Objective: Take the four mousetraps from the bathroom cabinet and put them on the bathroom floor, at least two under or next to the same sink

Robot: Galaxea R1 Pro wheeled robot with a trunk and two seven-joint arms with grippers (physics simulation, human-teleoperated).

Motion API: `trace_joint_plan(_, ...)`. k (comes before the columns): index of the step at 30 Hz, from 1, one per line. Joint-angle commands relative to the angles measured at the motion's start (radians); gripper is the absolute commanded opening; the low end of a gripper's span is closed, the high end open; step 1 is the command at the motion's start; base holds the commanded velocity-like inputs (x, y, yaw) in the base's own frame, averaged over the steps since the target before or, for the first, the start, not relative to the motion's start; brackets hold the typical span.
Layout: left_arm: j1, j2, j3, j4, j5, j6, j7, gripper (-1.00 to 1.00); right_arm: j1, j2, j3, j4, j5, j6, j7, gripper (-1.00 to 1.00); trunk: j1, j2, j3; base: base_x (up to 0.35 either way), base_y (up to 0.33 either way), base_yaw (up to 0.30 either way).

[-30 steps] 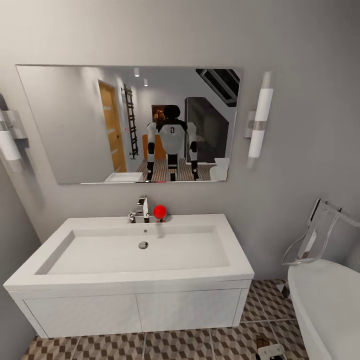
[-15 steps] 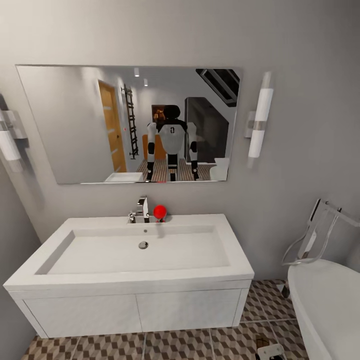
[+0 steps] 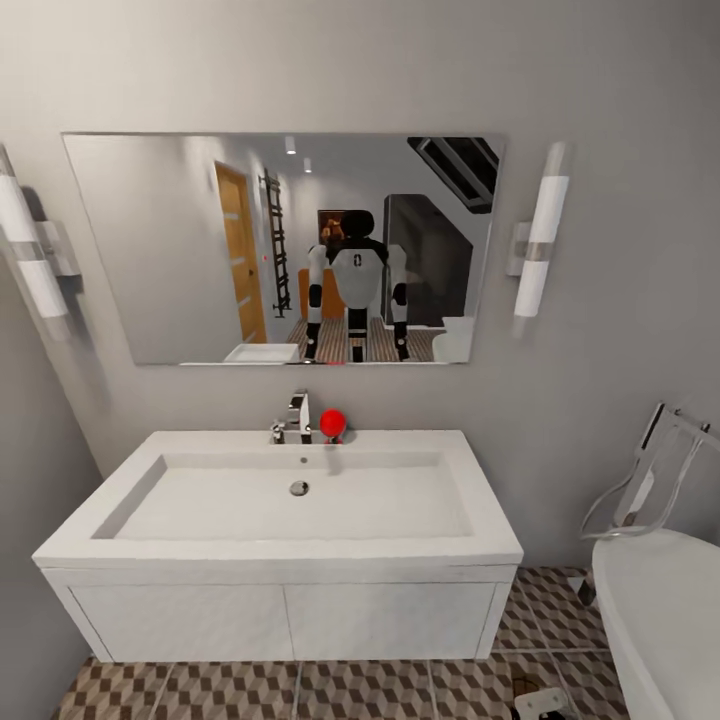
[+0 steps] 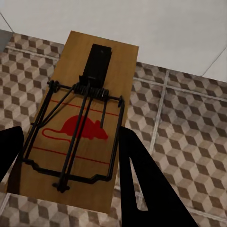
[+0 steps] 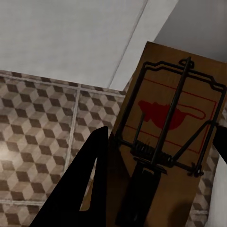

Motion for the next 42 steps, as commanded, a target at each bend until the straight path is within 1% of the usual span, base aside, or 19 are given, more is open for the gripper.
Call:
trace_joint_plan(1,-0.002,0.0,-0.008,0.004,0.008,-0.005,-0.003,-1.0,-0.001,0.0,-0.006,0.002,0.009,-0.003,-0.002,-1.0,0.001,-0.001,-0.001,0.0,0.0,0.028)
trace_joint_plan(11,-0.002,-0.001,-0.008,0.004,0.009,-0.005,-0.003,-1.0,-0.001,0.0,-0.006,0.002,0.009,-0.003,-0.001,-1.0,0.001,-0.001,-0.001,0.0,0.0,0.098)
trace_joint_plan(33,-0.002,-0.008,-0.011,0.002,0.012,0.009,-0.013,-1.0,-0.001,0.0,-0.006,0.002,0.009,-0.003,-0.001,-1.0,0.001,-0.001,-0.001,0.0,0.0,0.003)
trace_joint_plan(42,-0.002,-0.008,-0.013,0.002,0.011,0.008,-0.007,-1.0,-0.001,0.0,-0.006,0.002,0.008,-0.003,-0.001,-1.0,0.035,-0.064,-0.029,0.0,0.0,0.0)
